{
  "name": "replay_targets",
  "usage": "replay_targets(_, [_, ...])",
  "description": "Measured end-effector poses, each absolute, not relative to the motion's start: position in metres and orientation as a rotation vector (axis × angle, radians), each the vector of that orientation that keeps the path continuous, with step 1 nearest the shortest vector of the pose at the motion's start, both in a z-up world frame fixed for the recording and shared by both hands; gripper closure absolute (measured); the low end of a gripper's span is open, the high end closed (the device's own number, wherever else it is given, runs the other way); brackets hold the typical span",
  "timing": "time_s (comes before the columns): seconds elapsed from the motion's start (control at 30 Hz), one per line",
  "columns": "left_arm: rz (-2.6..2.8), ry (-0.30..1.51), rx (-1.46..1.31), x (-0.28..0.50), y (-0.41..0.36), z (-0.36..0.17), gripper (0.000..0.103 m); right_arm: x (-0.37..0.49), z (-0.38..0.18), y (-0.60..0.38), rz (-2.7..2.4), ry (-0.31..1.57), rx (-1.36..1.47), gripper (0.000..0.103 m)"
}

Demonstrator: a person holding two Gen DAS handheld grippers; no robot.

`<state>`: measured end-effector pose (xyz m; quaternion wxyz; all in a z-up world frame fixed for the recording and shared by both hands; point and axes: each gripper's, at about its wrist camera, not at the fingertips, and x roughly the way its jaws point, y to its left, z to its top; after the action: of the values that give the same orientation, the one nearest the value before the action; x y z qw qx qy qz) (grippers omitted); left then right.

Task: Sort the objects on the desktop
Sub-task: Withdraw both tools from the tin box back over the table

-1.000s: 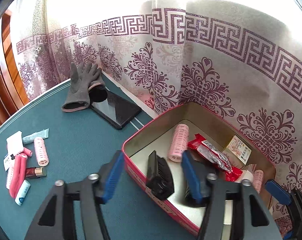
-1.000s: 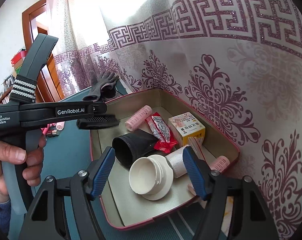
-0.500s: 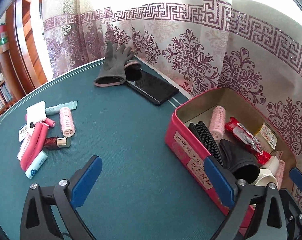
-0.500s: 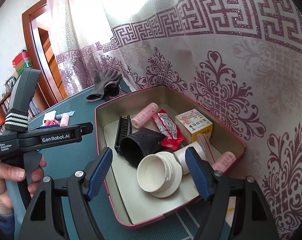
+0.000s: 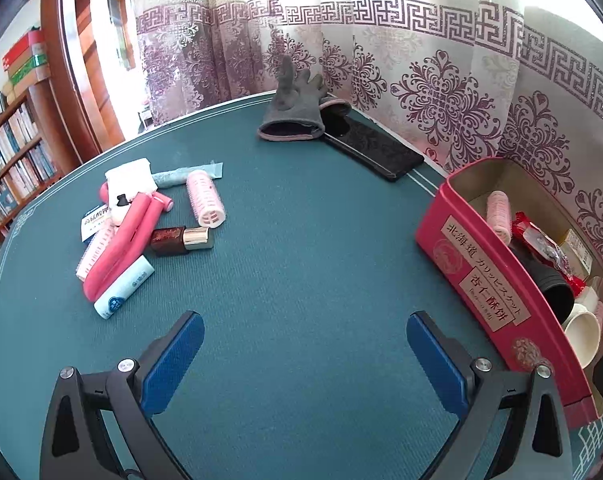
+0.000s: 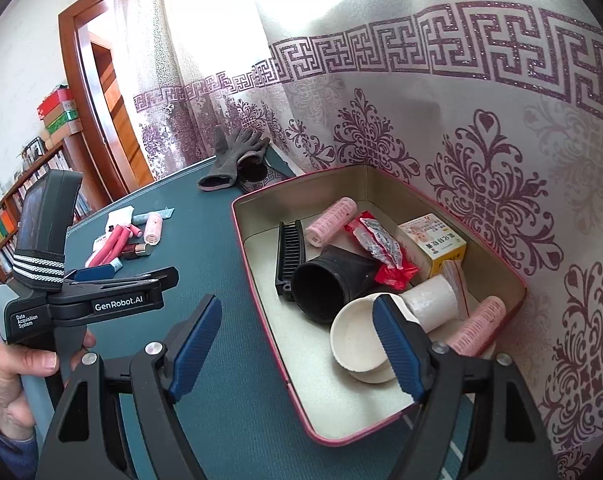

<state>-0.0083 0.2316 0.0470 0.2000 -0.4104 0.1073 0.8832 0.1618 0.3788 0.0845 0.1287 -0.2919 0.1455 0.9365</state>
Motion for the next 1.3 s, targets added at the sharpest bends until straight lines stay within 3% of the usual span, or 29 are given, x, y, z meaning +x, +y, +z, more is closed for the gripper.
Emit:
replay_targets(0.47, [2.578, 0.173, -1.225, -0.032, 0.139, 0.031, 0.001, 0.123, 0.081, 0.313, 2.808, 0.337, -0.980, 0.021])
replay_targets(0.87, [2.683, -0.059, -1.371, -0.067, 0.054, 0.007, 0.001, 0.084, 0.055, 0.276, 2.830, 0.381, -1.196, 0.021])
replay_targets(1.3, [2.721, -0.031, -1.313, -0.101, 0.047, 0.027, 0.001, 0.067, 0.041, 0.270, 2.830, 0.405, -1.270, 0.021])
